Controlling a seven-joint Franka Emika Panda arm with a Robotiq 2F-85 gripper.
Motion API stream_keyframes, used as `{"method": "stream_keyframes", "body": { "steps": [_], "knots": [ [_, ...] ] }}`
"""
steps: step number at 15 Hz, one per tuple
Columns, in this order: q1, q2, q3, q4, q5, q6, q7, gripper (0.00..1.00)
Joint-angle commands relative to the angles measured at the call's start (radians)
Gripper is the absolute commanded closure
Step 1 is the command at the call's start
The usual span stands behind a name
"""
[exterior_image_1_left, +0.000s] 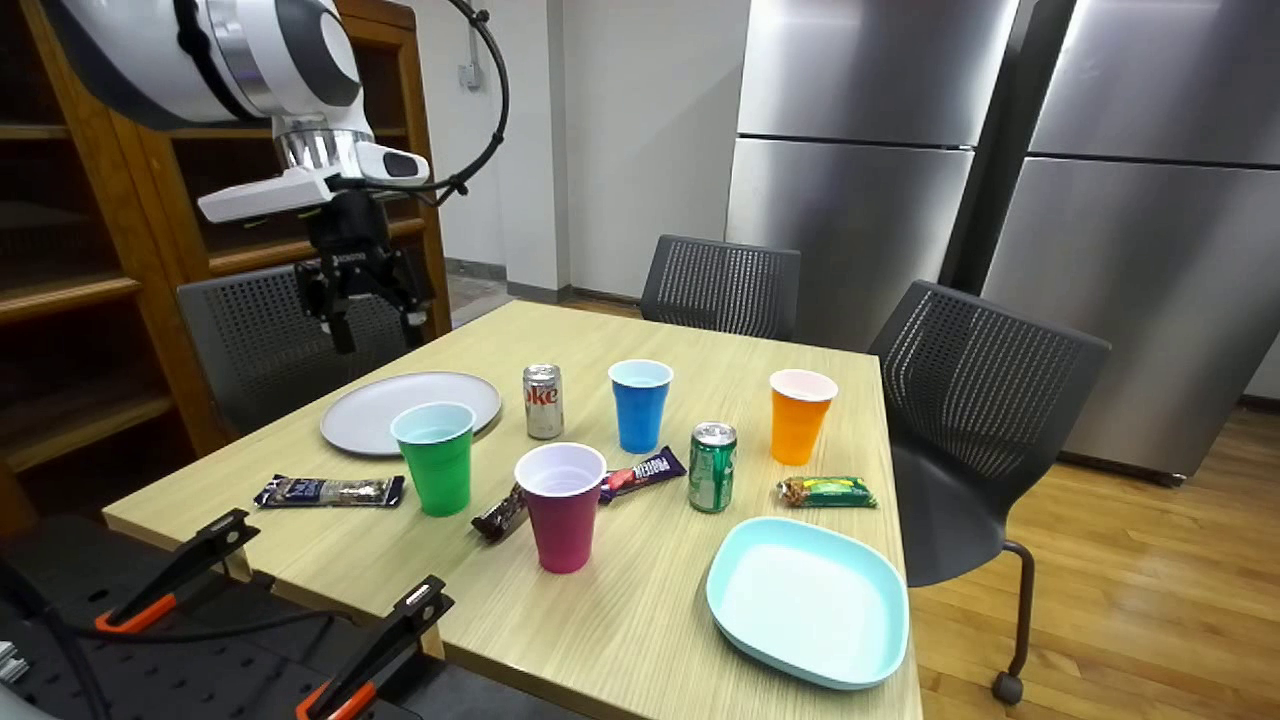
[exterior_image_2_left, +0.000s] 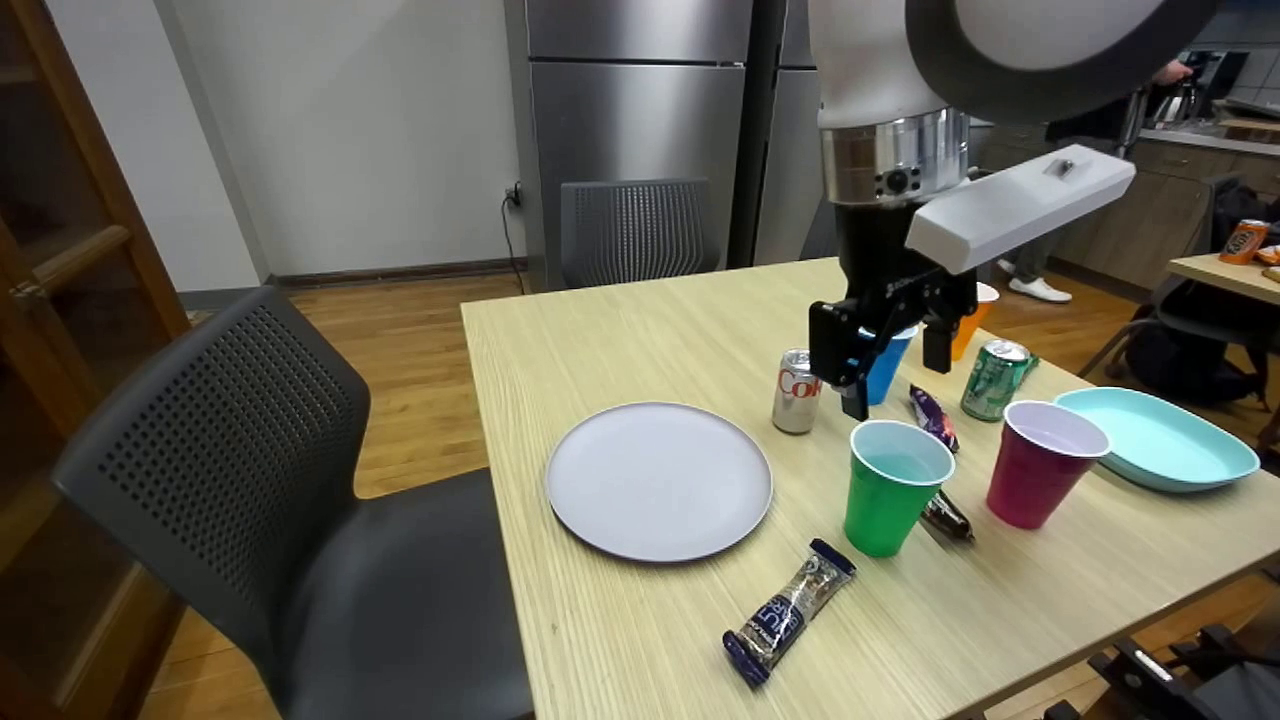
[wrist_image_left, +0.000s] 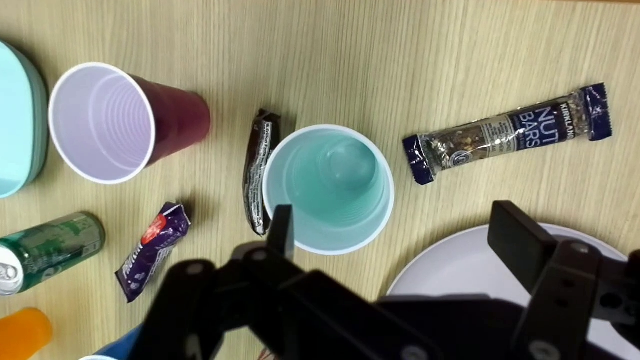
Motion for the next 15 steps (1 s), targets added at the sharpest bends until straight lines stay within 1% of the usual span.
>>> {"method": "stream_keyframes", "body": {
  "steps": [1,4,15],
  "knots": [
    [0.031,0.010,-0.032,0.000,0.006,0.003,-0.004,0.00],
    [0.036,0.027,-0.042,0.000,0.006,0.004,-0.004,0.00],
    [0.036,0.027,-0.042,0.001,0.006,0.006,-0.004,0.00]
  ]
}}
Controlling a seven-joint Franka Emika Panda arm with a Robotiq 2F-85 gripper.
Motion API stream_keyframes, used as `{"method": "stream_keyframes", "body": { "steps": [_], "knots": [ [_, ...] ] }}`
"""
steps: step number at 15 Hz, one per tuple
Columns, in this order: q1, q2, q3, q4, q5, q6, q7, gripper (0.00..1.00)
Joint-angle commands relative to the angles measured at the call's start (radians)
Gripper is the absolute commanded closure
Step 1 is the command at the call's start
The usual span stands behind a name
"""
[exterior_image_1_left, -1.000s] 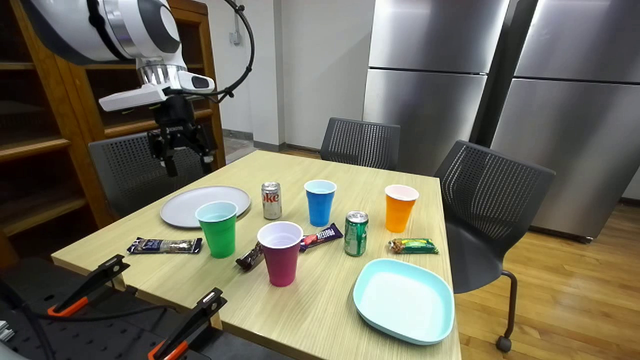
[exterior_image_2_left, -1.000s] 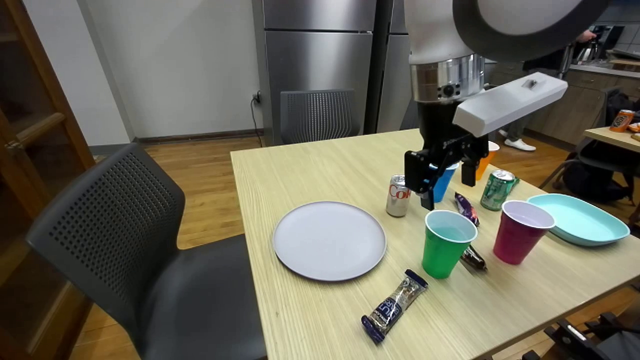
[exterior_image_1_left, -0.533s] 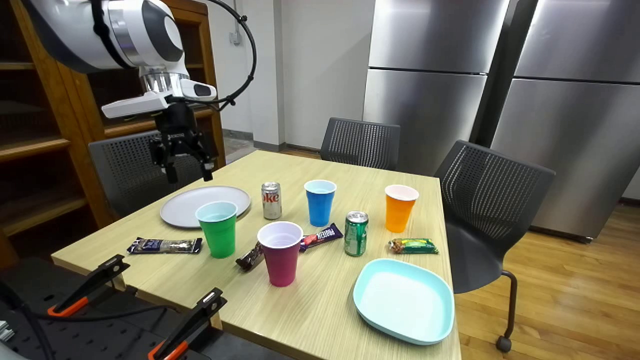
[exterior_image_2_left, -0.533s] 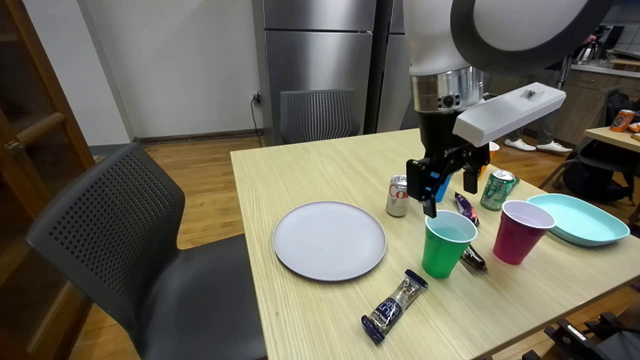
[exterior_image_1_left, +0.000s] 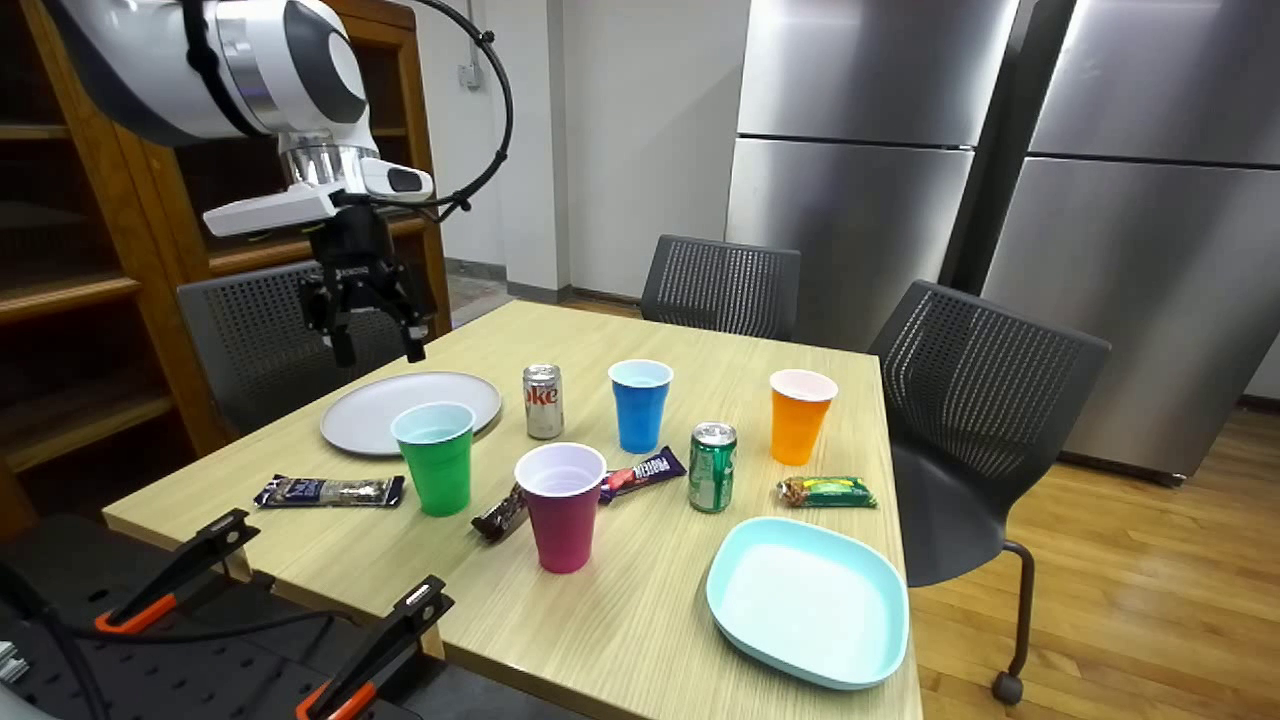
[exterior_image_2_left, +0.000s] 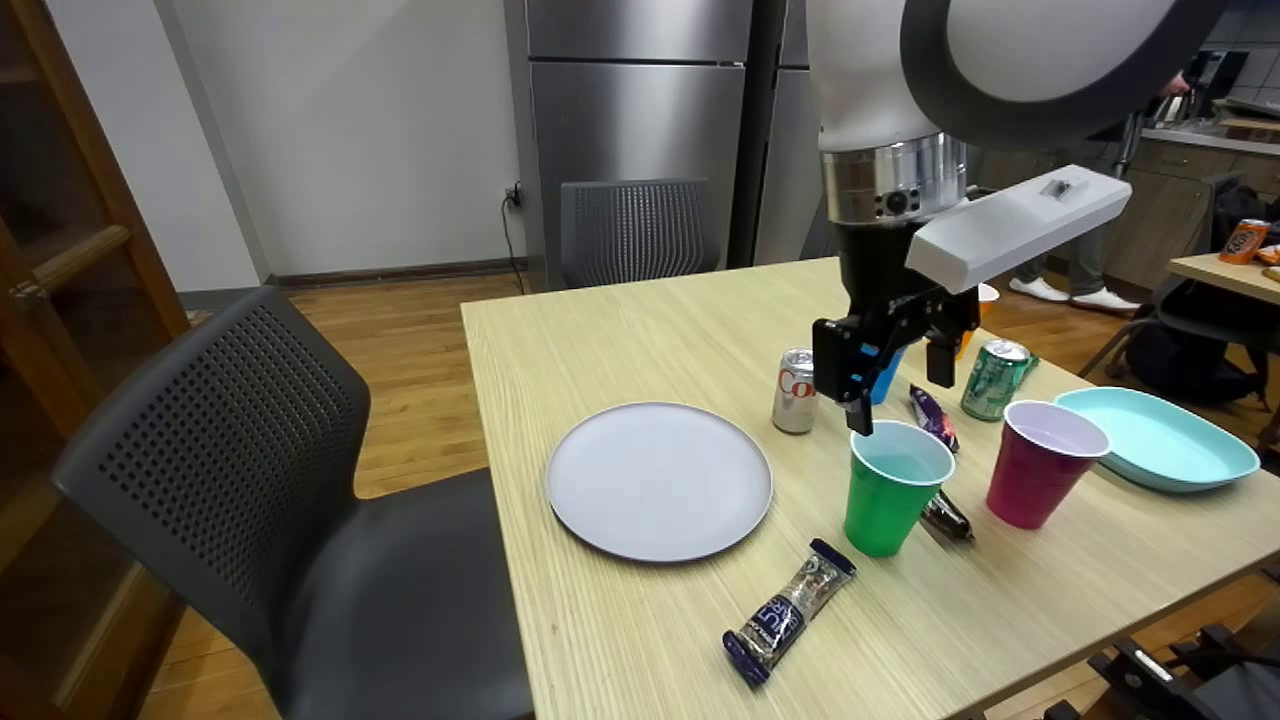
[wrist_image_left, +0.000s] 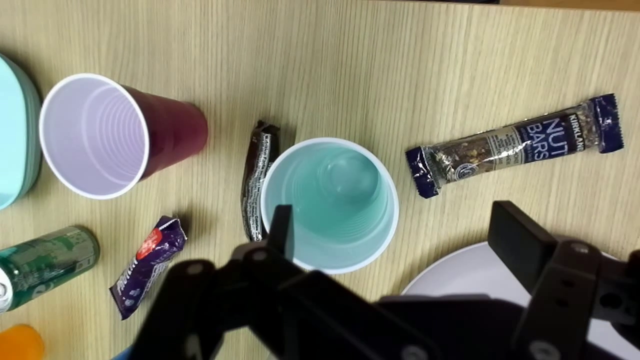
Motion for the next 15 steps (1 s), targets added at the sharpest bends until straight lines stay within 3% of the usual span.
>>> {"method": "stream_keyframes", "body": {
  "steps": [1,6,15],
  "knots": [
    [0.024,-0.001,-0.023,0.001,0.007,-0.001,-0.005,0.00],
    [0.029,0.035,-0.047,0.006,-0.030,0.034,0.028,0.00],
    [0.070,0.107,-0.101,-0.015,-0.087,0.212,-0.011,0.00]
  ]
}}
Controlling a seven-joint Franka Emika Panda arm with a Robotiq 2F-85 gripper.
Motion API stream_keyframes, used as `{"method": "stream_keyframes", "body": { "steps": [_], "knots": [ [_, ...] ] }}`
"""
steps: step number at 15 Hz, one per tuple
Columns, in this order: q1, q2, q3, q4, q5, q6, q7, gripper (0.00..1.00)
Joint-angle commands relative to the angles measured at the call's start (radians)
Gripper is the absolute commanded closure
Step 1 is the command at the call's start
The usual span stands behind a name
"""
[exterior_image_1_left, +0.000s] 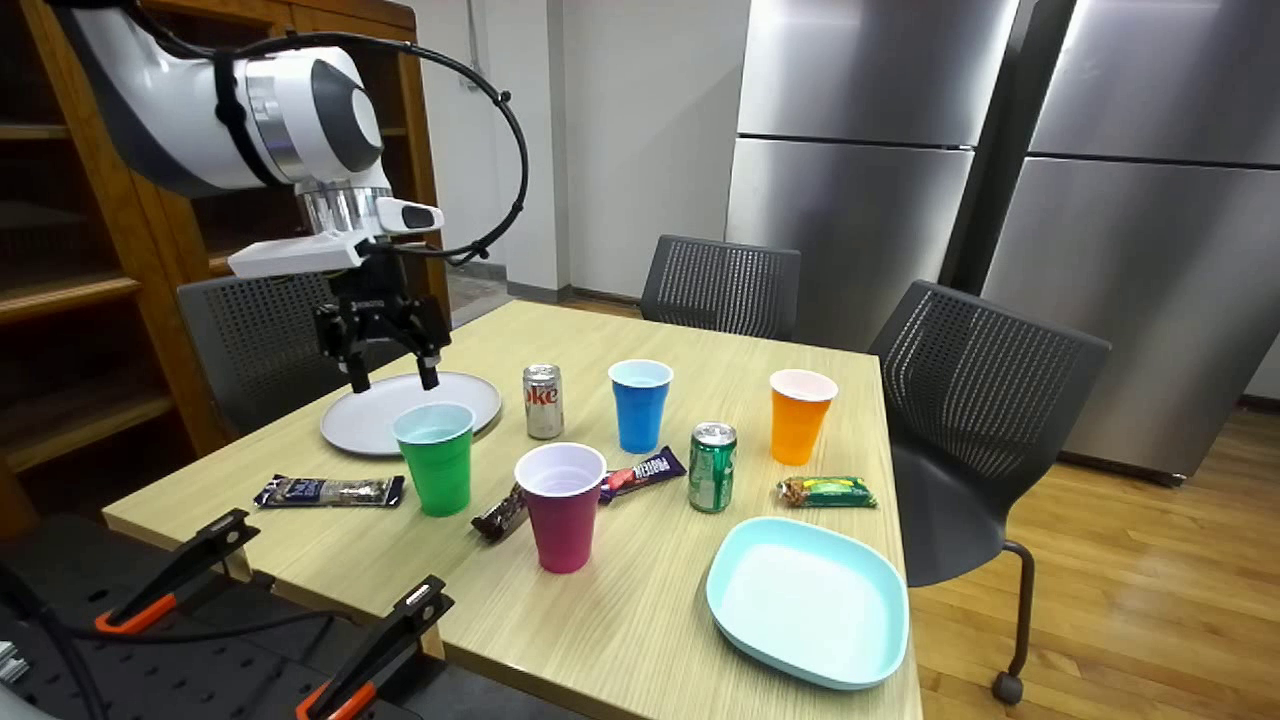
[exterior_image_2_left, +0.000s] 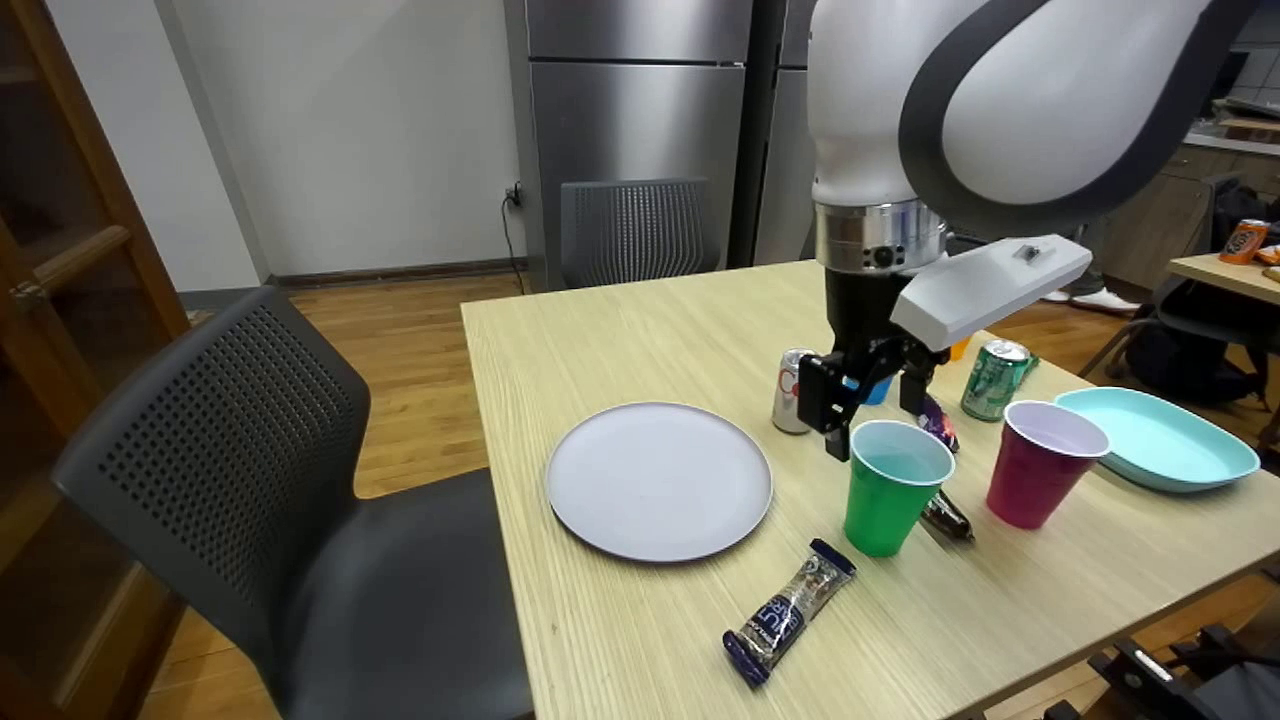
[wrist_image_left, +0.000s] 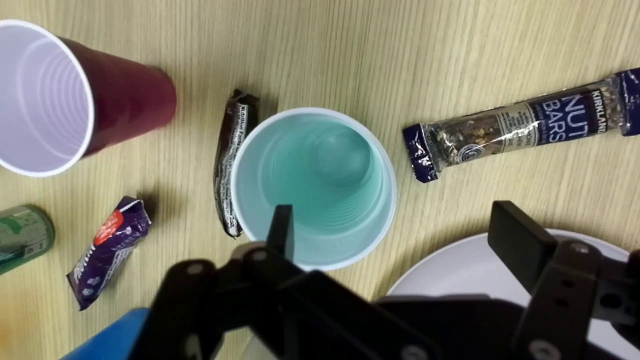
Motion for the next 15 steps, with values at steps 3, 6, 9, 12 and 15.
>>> {"method": "stream_keyframes", "body": {
  "steps": [3,6,9,12,15],
  "knots": [
    [0.041,0.015,-0.049,-0.026,-0.056,0.082,-0.014,0.00],
    [0.053,0.023,-0.067,-0.033,-0.073,0.101,-0.014,0.00],
    [0.062,0.038,-0.079,-0.031,-0.087,0.116,-0.018,0.00],
    [0.066,0.046,-0.086,-0.033,-0.083,0.129,-0.027,0.00],
    [0.070,0.055,-0.094,-0.033,-0.081,0.135,-0.033,0.00]
  ]
}}
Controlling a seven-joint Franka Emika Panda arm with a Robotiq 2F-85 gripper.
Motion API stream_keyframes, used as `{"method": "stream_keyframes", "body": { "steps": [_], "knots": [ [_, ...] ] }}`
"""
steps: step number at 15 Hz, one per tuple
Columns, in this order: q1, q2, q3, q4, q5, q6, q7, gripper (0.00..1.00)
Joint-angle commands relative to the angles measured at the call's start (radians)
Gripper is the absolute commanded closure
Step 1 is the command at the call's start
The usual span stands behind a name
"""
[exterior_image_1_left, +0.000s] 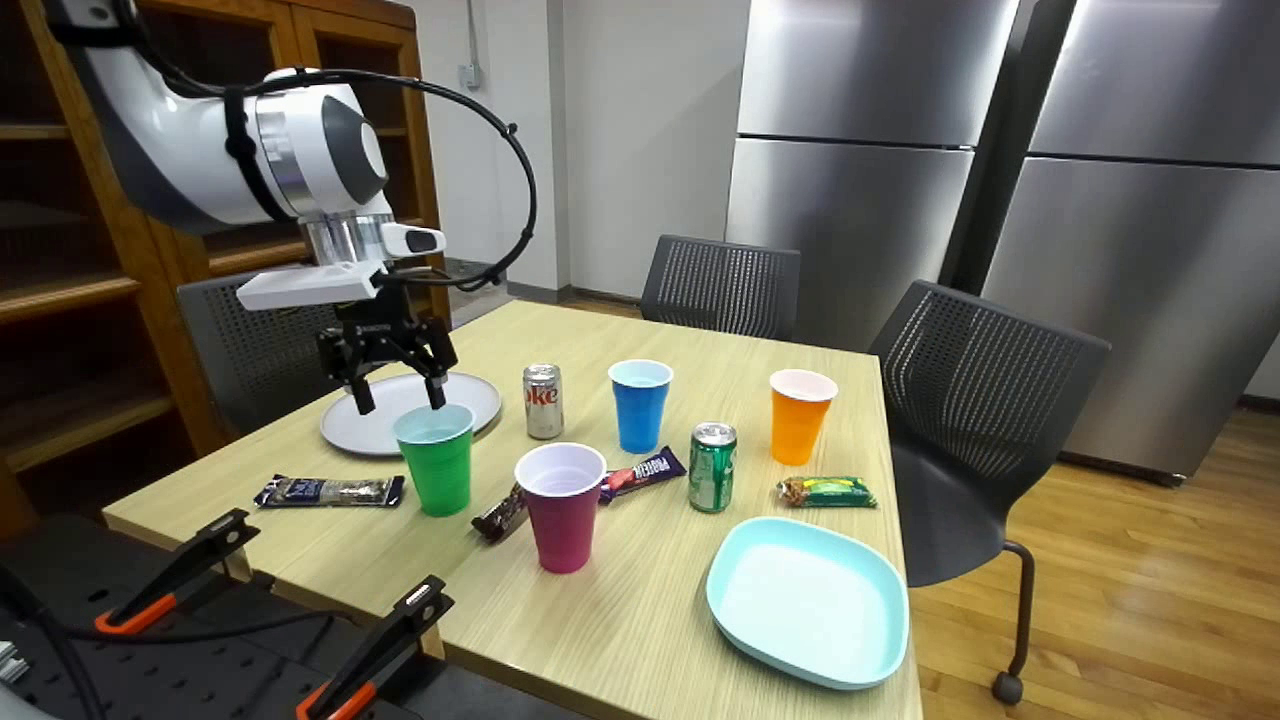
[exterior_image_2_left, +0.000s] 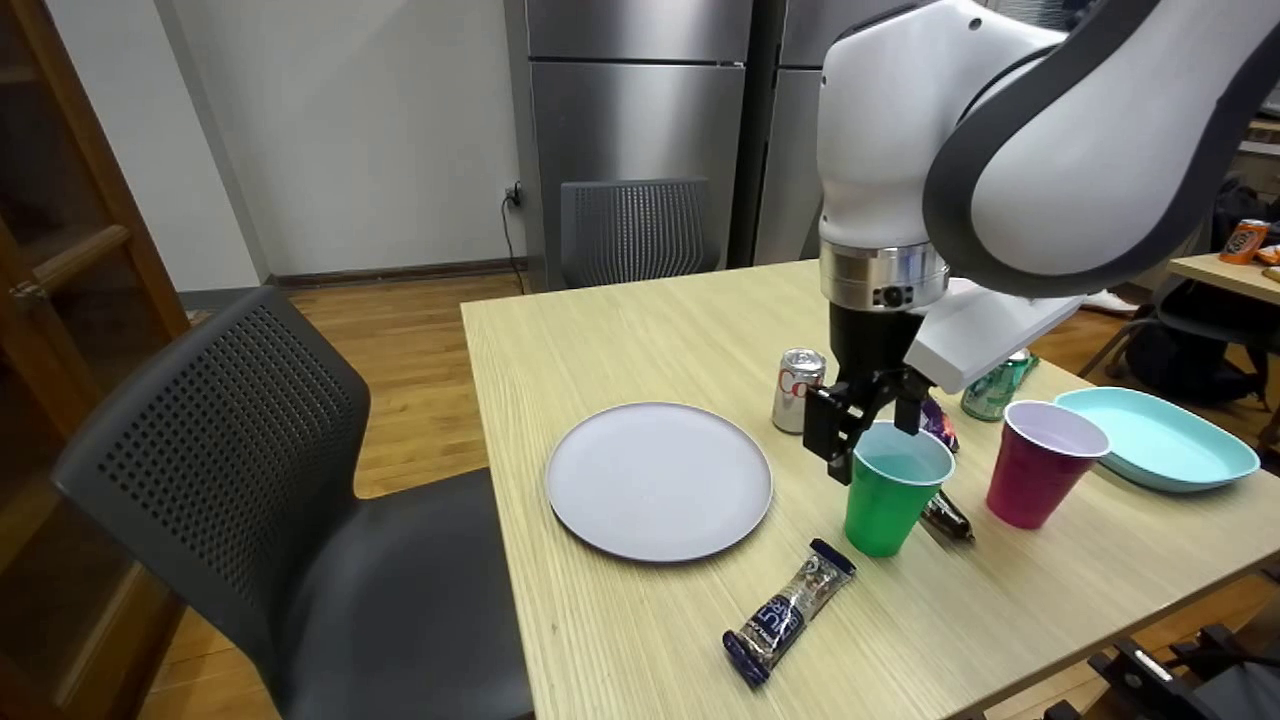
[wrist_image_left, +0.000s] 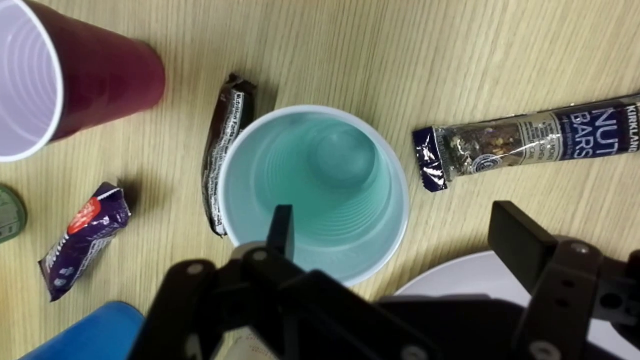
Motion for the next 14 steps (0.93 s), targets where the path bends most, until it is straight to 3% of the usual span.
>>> {"method": "stream_keyframes", "body": {
  "steps": [1,14],
  "knots": [
    [0.019,0.007,-0.024,-0.008,-0.014,0.027,-0.022,0.00],
    [0.051,0.095,-0.070,0.013,0.001,0.131,-0.075,0.00]
  ]
}}
